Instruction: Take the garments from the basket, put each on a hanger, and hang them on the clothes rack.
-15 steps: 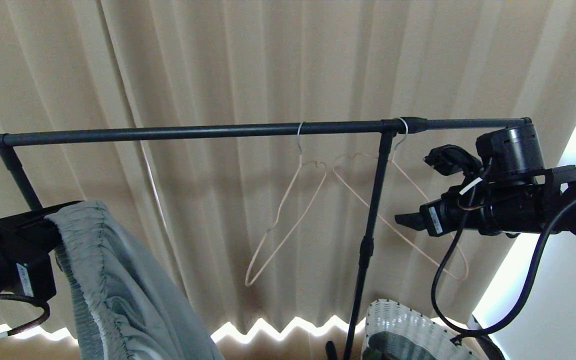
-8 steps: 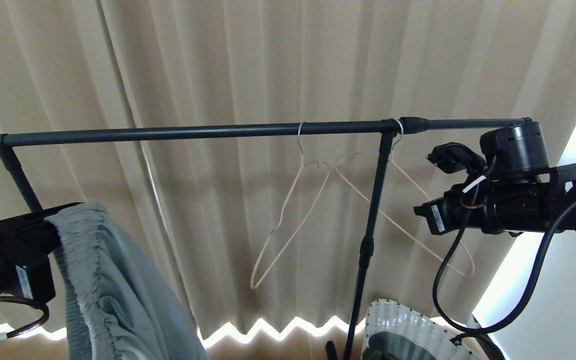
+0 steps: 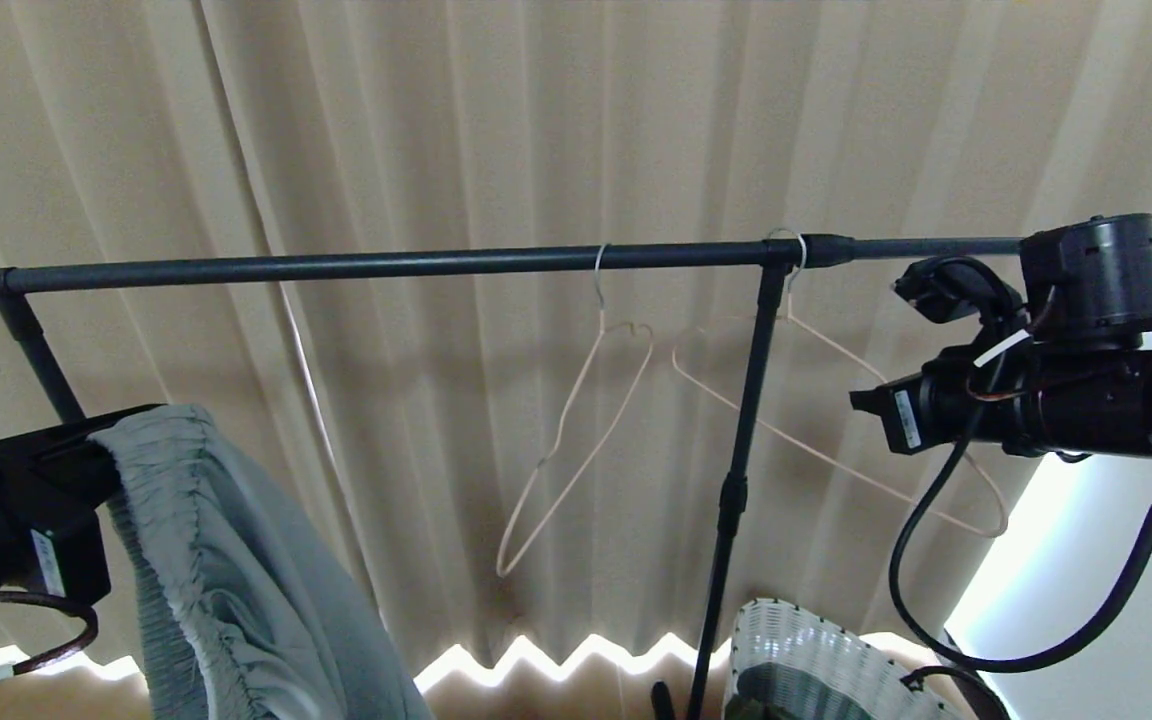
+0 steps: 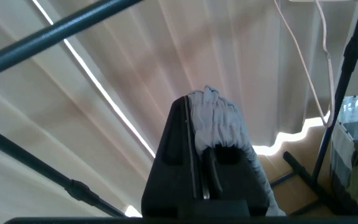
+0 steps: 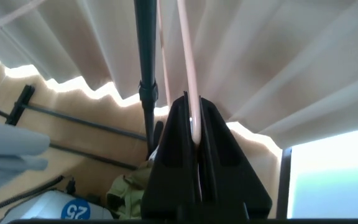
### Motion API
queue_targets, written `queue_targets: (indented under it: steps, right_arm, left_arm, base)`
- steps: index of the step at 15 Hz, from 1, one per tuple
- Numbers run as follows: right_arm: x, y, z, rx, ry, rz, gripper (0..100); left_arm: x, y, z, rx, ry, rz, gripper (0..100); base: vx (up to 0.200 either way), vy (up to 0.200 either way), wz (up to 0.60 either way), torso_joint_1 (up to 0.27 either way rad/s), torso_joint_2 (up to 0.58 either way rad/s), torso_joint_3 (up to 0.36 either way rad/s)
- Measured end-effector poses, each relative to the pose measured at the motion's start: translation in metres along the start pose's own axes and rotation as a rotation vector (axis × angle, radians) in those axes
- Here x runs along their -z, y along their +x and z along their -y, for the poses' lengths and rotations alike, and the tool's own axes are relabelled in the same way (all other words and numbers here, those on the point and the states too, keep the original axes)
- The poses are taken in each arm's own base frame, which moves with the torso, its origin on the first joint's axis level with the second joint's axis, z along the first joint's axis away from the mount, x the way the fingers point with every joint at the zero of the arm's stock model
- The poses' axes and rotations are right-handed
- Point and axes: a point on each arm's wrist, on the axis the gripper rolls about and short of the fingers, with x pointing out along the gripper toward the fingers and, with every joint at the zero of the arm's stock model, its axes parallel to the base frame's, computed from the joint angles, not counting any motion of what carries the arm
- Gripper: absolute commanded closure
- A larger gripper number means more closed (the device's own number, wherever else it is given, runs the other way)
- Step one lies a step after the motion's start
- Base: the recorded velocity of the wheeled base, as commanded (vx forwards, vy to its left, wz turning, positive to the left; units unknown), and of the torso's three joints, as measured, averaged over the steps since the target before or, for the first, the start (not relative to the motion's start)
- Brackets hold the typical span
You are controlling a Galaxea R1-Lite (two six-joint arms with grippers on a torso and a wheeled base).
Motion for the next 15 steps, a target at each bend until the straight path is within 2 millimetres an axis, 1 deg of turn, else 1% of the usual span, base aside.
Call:
queue_targets:
  steps: [8,11,15]
  right_arm:
    - [0.001,-0.03,0.003,0.026,0.006,0.057,100]
    - [0.01,-0.043,0.003,0.026,0.005,0.056,100]
    - [0.029,-0.066,0.003,0.027,0.006,0.059,100]
  left_arm:
    - [0.0,0.0,0.0,-0.001,0.001,0.001,100]
    - [0.0,0.0,0.0,-0.001,0.002,0.001,100]
    - [0.0,0.0,0.0,-0.002,0.002,-0.001,100]
  base:
    - [0.0,0.0,0.0,0.0,0.0,0.0]
    - [0.0,0.0,0.0,0.0,0.0,0.0]
    - [0.0,0.0,0.0,0.0,0.0,0.0]
